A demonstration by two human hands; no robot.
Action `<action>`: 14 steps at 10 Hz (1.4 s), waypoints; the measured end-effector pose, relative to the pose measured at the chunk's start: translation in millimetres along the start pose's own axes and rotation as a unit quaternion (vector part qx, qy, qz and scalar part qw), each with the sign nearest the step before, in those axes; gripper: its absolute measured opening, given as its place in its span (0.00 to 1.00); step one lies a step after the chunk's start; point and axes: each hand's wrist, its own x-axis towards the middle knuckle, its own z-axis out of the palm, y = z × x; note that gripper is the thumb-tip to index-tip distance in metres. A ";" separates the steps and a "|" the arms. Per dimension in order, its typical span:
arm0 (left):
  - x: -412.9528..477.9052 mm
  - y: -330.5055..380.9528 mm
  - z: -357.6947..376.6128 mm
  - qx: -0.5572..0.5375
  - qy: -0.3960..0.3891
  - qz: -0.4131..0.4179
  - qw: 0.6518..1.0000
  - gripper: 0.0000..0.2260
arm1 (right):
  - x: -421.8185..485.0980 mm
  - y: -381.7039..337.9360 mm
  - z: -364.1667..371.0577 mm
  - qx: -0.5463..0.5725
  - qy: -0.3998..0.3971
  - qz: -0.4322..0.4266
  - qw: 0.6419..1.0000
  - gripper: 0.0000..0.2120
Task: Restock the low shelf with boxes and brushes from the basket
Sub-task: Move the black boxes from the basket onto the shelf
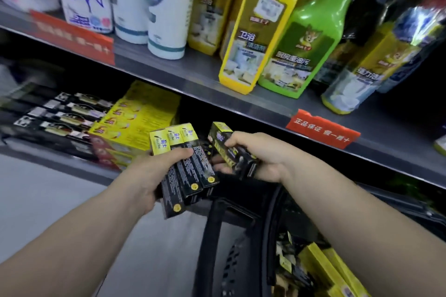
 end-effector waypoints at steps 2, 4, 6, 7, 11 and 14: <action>20.3 -11.3 -24.6 -0.023 0.106 0.043 0.993 0.21 | 80.9 -11.8 -5.8 -0.429 0.143 -0.056 0.890 0.16; 32.7 -18.9 -26.0 -0.061 0.132 0.059 0.988 0.25 | 155.6 -7.2 -3.3 -0.484 0.181 -0.103 0.850 0.22; 40.8 -13.8 -26.5 -0.105 0.128 0.063 0.984 0.22 | 214.8 13.0 0.4 -0.478 0.132 -0.072 0.866 0.20; 45.2 -12.5 -29.7 -0.106 0.120 0.051 0.986 0.23 | 227.9 19.1 9.1 -0.547 0.082 -0.104 0.827 0.19; 45.5 -8.7 -30.9 -0.112 0.123 0.040 0.985 0.27 | 138.6 -16.8 49.3 -0.498 -0.013 -0.126 0.858 0.15; 44.2 -3.4 -17.6 -0.160 0.089 0.019 0.983 0.17 | 77.7 2.5 30.9 -0.317 -0.098 -0.134 0.934 0.13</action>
